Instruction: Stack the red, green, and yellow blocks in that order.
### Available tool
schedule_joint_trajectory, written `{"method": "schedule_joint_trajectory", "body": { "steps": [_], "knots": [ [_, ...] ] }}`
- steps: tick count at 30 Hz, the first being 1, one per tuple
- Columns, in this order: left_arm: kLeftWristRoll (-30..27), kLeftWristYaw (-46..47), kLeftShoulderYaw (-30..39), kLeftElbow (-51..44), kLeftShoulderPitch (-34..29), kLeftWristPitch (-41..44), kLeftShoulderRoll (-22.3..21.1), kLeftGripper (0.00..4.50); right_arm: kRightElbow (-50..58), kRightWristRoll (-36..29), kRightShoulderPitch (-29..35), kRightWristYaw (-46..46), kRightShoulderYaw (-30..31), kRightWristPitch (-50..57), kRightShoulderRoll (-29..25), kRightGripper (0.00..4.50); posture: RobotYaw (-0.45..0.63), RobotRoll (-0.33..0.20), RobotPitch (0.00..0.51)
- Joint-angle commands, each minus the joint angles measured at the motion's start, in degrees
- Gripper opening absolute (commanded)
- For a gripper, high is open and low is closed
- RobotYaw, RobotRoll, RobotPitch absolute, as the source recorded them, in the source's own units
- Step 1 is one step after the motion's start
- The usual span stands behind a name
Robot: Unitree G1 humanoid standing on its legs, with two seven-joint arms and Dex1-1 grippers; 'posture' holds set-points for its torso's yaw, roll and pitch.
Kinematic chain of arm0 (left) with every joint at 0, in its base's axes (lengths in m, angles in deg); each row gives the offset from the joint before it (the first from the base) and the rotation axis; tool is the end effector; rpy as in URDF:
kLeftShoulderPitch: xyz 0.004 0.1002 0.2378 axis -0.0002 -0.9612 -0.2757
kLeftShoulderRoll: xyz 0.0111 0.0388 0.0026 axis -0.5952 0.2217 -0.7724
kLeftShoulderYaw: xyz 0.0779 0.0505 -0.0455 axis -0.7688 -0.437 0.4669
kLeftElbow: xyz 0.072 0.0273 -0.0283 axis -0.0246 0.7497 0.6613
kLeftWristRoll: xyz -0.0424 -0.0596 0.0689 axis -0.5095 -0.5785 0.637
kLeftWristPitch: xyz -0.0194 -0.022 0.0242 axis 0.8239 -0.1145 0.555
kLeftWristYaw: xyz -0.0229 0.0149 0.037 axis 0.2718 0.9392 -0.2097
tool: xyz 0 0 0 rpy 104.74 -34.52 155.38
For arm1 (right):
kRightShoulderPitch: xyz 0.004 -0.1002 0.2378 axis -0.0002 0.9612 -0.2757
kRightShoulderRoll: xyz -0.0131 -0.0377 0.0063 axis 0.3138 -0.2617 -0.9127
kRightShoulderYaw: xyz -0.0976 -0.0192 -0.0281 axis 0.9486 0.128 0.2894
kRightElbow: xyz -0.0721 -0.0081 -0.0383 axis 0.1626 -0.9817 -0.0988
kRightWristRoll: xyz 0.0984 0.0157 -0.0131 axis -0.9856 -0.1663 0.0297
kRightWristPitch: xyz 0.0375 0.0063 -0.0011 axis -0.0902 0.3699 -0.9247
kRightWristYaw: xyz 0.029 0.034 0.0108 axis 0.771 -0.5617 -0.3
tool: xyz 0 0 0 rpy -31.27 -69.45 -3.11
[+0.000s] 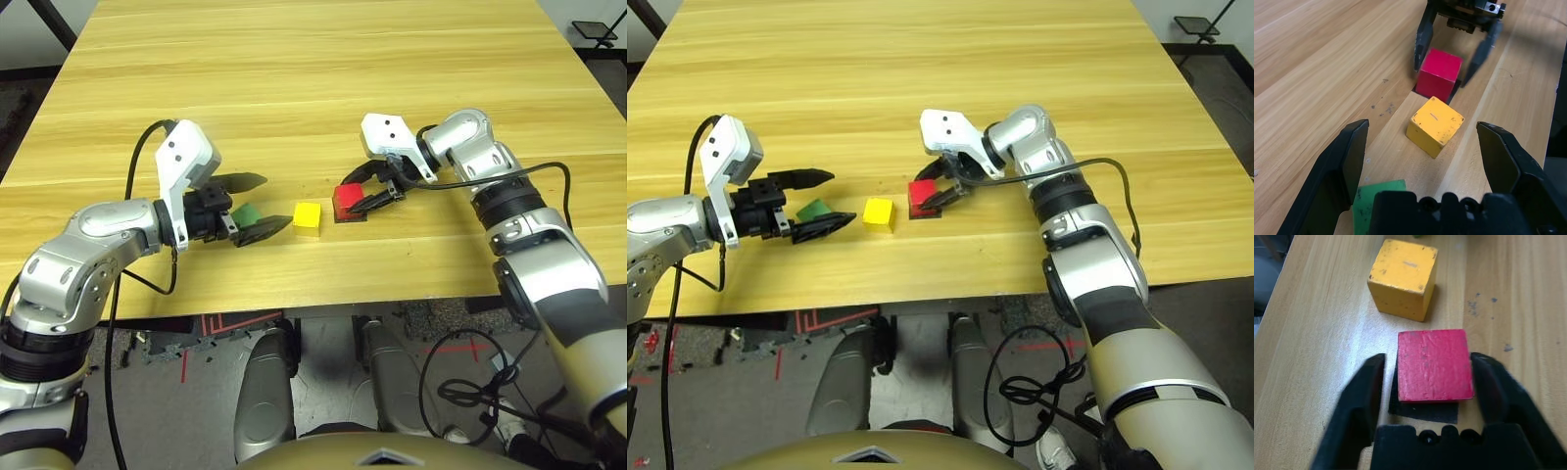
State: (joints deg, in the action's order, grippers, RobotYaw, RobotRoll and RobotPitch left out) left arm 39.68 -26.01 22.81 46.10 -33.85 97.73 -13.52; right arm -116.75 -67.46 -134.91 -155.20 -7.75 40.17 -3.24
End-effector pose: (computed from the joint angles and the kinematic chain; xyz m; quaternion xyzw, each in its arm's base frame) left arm 0.2272 0.2275 0.2041 0.1344 0.0817 -0.4680 0.8696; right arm 0.3641 -0.1474 0.2188 -0.3412 0.1147 0.7025 0.6139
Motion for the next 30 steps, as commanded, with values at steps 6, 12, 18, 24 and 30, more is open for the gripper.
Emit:
{"method": "schedule_joint_trajectory", "body": {
  "steps": [6, 12, 18, 24, 30],
  "knots": [
    [5.0, 5.6, 0.5, -1.5, -0.7, 5.3, -3.8, 4.50, -3.1, -10.7, 0.2, -2.1, 0.6, -6.0, -7.1, 4.47, 0.38, -0.044, 0.251],
    [3.8, 6.9, 2.6, -4.0, -3.5, 10.5, -5.8, 4.50, -7.4, -12.9, -0.3, -1.8, -3.5, -6.8, -12.2, 4.47, 0.34, -0.031, 0.240],
    [3.3, 9.1, 2.9, -4.3, -5.9, 11.9, -2.8, 4.50, -8.7, -12.0, 2.0, 1.5, -7.1, -6.2, -16.0, 4.47, 0.31, -0.022, 0.233],
    [4.0, 9.7, 0.7, -4.0, -6.9, 11.4, -0.7, 4.50, -6.3, -12.4, 3.6, 3.7, -9.3, -3.5, -16.5, 4.47, 0.29, -0.020, 0.235],
    [5.9, 8.9, -1.6, -1.7, -7.2, 10.0, -0.8, 4.50, -2.5, -13.6, 5.3, 2.7, -10.4, -1.5, -16.5, 4.47, 0.27, -0.017, 0.245]
  ]
}}
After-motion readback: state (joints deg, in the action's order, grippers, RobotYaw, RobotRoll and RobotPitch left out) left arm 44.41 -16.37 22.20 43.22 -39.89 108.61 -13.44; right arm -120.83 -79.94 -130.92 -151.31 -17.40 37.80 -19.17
